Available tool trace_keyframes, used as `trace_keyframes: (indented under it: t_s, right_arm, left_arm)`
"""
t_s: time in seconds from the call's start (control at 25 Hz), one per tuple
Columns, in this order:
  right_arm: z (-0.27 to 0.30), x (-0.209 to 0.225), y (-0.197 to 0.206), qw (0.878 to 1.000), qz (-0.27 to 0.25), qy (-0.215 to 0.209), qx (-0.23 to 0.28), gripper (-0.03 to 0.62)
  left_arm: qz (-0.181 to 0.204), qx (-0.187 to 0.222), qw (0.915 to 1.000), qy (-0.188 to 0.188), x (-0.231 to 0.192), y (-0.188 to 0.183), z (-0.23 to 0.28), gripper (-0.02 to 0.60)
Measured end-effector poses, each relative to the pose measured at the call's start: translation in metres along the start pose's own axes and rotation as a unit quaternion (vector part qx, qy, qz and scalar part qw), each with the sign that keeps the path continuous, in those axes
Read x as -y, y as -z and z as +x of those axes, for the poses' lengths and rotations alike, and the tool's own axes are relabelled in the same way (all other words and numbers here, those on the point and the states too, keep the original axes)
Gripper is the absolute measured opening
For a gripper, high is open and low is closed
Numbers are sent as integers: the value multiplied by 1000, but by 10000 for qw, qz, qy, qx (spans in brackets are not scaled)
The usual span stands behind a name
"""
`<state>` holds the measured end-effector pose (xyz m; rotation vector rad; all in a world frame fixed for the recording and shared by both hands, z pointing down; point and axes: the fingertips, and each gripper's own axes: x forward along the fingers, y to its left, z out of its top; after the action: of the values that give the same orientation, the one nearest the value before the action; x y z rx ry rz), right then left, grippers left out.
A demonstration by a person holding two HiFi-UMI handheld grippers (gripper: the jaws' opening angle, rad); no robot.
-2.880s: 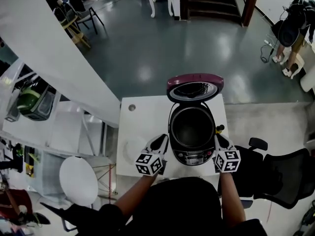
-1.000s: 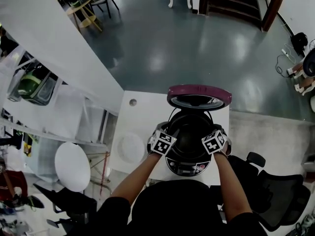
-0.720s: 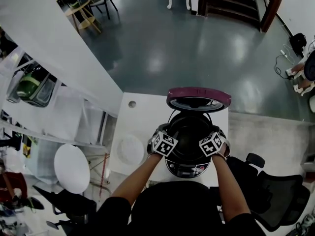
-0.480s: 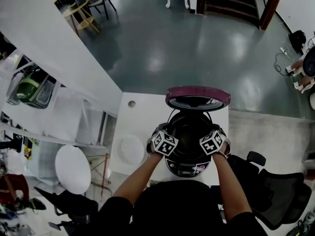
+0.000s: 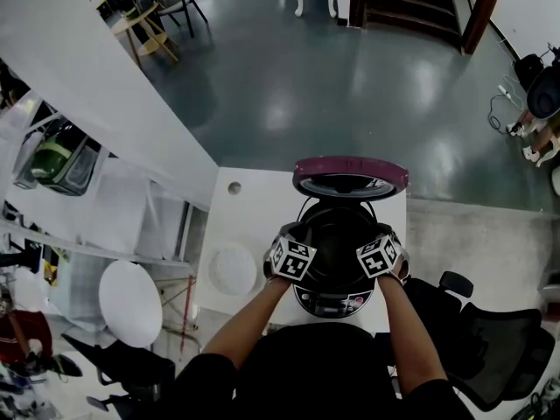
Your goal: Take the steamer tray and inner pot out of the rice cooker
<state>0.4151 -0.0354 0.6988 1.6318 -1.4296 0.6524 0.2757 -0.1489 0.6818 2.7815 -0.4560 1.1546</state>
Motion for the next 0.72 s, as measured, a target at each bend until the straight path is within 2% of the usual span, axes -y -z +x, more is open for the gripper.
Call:
trace_keyframes:
  t_s: [0.24,0.48,0.6,0.72]
  right_arm:
    - [4,1,-4,10000,26,-92,5,74]
    - [10,-2,-11,9995,-305,130,1,124]
    - [10,1,-11,9984,-475,304,11,86]
    - [9,3,-12,9990,-306,305,124,80]
  left_arm:
    - [-279,160,9995,32,-1,-7,-7,38]
    - [-490,275,9984,47,0,-6,-14,37]
    - [-578,307,9978,51,-1,-5,-15,37]
    - [-624,318,9975,59,-1,-6,-15,36]
